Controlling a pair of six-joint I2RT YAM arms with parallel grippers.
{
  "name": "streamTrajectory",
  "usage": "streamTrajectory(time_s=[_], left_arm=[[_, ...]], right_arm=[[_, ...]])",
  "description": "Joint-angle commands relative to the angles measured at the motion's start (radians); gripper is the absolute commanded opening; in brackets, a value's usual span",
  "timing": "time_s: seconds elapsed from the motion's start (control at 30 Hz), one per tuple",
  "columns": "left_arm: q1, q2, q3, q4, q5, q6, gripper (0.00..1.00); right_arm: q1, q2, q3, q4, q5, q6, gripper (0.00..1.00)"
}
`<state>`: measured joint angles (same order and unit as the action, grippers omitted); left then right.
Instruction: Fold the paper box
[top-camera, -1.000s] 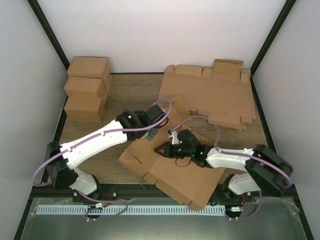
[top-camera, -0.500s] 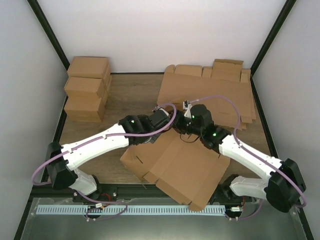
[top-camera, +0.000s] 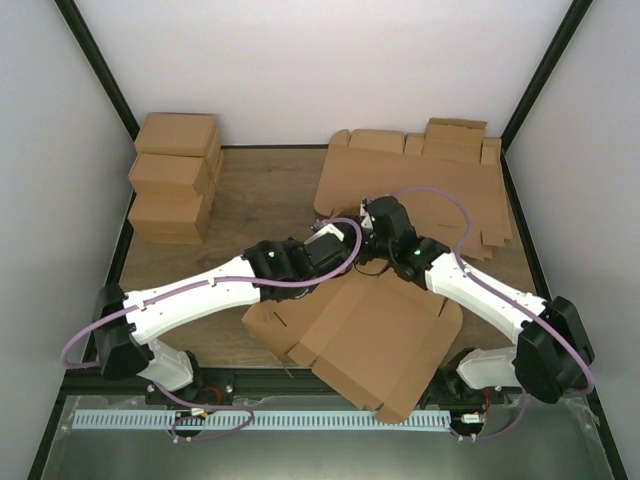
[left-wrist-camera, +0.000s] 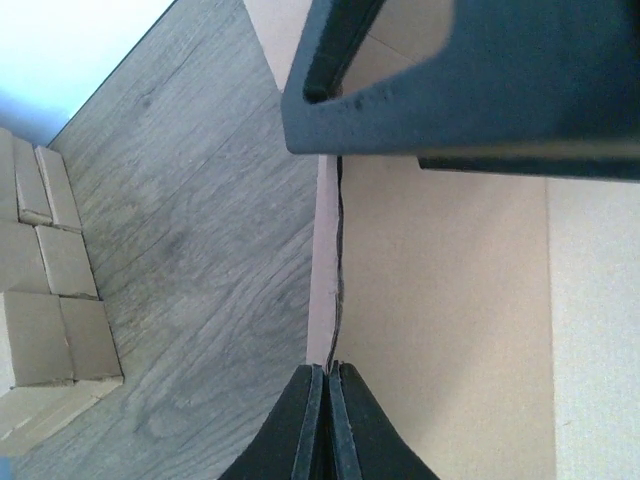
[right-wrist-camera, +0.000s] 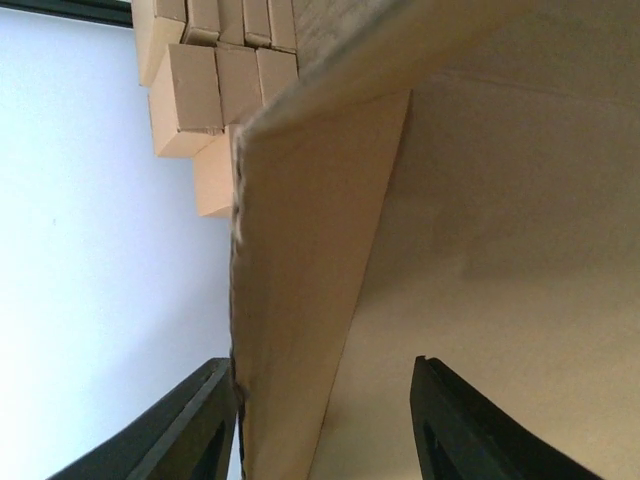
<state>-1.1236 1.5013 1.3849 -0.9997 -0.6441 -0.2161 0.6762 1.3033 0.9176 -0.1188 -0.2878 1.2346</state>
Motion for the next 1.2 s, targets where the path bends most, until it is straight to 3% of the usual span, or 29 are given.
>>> streamTrajectory(time_s=[0.0, 0.17, 0.67, 0.87, 1.07, 1.17], left_arm=[[-0.026, -0.007, -0.016, 0.022, -0.023, 0.007, 0.04], [-0.046, -0.006, -0.019, 0.034, -0.040, 0.019, 0.04], [-0.071, 0.000, -0.033, 0.046, -0.006, -0.031, 0.07], [-0.077, -0.050, -0.037, 0.079, 0.117, -0.063, 0.36], [-0.058, -0.236, -0.071, 0.153, 0.215, -0.142, 0.86], [0.041, -0.333, -0.106, 0.185, 0.373, -0.177, 0.99]], right_arm=[[-0.032, -0.001, 0.015, 0.069, -0.051, 0.040, 0.47], [-0.046, 0.011, 0.010, 0.065, -0.067, 0.031, 0.40], [-0.047, -0.018, -0.079, 0.125, -0.118, 0.011, 0.03], [-0.057, -0.051, -0.153, 0.250, -0.196, -0.029, 0.01], [-0.059, -0.122, -0.267, 0.347, -0.218, -0.033, 0.01], [-0.060, -0.160, -0.323, 0.398, -0.230, -0.036, 0.01]])
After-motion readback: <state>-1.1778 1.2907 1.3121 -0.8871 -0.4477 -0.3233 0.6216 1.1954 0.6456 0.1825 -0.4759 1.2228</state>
